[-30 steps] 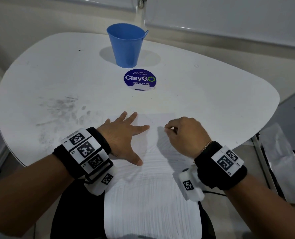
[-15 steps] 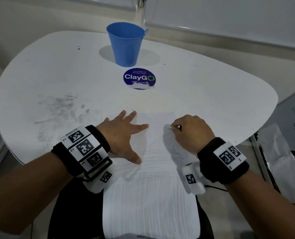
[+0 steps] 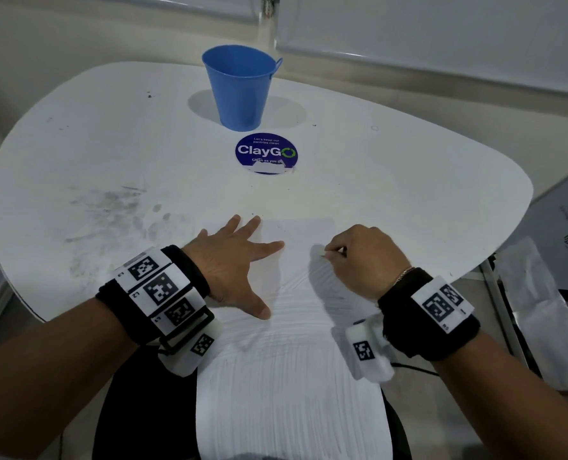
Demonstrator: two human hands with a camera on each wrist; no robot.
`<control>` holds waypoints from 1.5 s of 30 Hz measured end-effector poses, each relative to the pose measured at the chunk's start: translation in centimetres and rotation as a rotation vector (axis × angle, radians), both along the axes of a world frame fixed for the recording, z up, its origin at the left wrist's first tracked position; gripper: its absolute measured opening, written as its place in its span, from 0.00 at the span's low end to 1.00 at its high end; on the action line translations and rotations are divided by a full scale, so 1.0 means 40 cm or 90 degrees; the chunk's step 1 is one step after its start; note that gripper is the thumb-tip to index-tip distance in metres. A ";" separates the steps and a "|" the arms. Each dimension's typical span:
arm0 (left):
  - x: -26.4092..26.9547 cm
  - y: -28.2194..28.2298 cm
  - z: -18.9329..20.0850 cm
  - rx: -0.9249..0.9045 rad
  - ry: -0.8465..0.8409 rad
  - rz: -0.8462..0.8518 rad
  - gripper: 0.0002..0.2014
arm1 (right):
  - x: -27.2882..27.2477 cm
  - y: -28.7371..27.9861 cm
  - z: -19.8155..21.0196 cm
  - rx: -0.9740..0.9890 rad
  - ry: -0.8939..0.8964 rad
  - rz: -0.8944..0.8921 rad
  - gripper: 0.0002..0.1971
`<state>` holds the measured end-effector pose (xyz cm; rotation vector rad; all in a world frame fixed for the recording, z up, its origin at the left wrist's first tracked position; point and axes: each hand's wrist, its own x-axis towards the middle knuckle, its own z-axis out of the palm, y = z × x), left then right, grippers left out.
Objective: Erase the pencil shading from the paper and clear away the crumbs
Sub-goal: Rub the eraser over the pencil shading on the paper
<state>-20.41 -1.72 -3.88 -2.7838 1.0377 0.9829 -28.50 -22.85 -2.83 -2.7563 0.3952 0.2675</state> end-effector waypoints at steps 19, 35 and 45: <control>-0.017 -0.005 -0.003 -0.032 0.002 -0.044 0.50 | -0.019 0.072 -0.027 0.045 -0.056 0.042 0.10; -0.011 -0.007 -0.005 -0.024 0.003 -0.029 0.54 | 0.000 0.038 -0.006 0.086 -0.060 0.007 0.09; -0.013 -0.004 -0.005 -0.022 0.002 -0.028 0.54 | -0.015 0.058 0.000 0.074 -0.034 0.049 0.10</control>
